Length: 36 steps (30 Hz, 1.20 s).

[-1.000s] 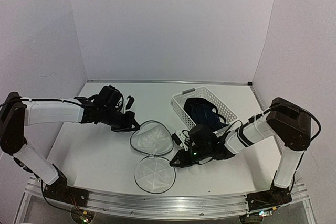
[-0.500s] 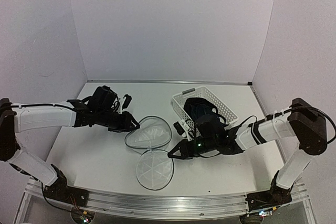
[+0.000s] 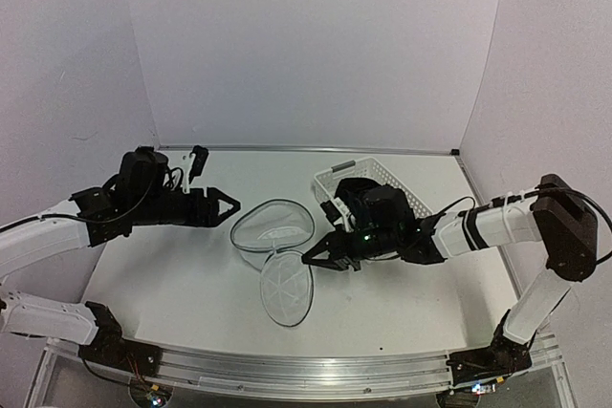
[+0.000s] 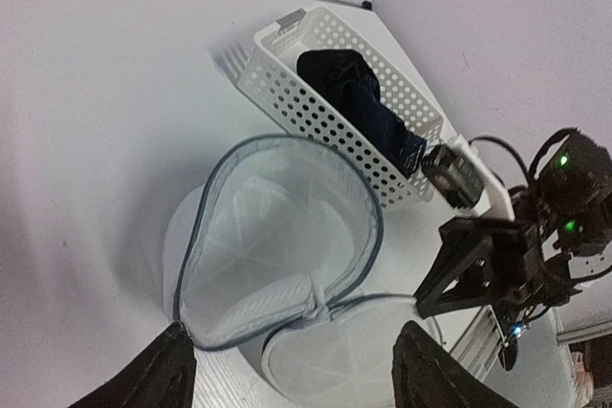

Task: Unzip the laundry bag and remove the bra
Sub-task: Pick up the laundry bag from the center of the board.

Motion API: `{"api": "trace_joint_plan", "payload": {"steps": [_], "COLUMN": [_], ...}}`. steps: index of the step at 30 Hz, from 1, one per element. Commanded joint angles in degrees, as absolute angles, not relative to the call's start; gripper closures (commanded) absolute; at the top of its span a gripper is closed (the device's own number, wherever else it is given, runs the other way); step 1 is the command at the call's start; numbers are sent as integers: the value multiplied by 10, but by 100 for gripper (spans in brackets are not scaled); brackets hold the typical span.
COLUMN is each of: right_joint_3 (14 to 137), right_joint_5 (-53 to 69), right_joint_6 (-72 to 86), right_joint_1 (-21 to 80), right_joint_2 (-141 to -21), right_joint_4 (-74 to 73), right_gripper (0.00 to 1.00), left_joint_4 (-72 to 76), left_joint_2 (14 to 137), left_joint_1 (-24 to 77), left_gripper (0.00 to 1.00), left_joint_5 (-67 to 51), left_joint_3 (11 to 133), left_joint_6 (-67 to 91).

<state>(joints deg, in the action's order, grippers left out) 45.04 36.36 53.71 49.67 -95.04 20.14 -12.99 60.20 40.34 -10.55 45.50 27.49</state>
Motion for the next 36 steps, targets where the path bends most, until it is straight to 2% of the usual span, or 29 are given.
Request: {"api": "trace_joint_plan", "payload": {"steps": [1,9,16,24,36], "right_joint_3": [489,535,538,533,526], "right_joint_5": [412,454,458,449,445], "right_joint_6": [639,745,892,951,1005], "right_joint_1": [486,482,482,482,482], "right_joint_2": [-959,-984,-1033,-1066,-1080], "right_joint_4": [294,402,602,698,791], "right_gripper": [100,100,100,100,100], "left_joint_4": [-124,-61,73,171,449], "left_joint_2": [577,560,565,573,660], "left_joint_1": [404,404,404,404,404], "left_gripper": [28,26,26,23,23], "left_joint_5": [-132,-212,-256,-255,-282], "left_joint_3": [416,339,271,212,133], "left_joint_6": [306,423,519,608,728]}}
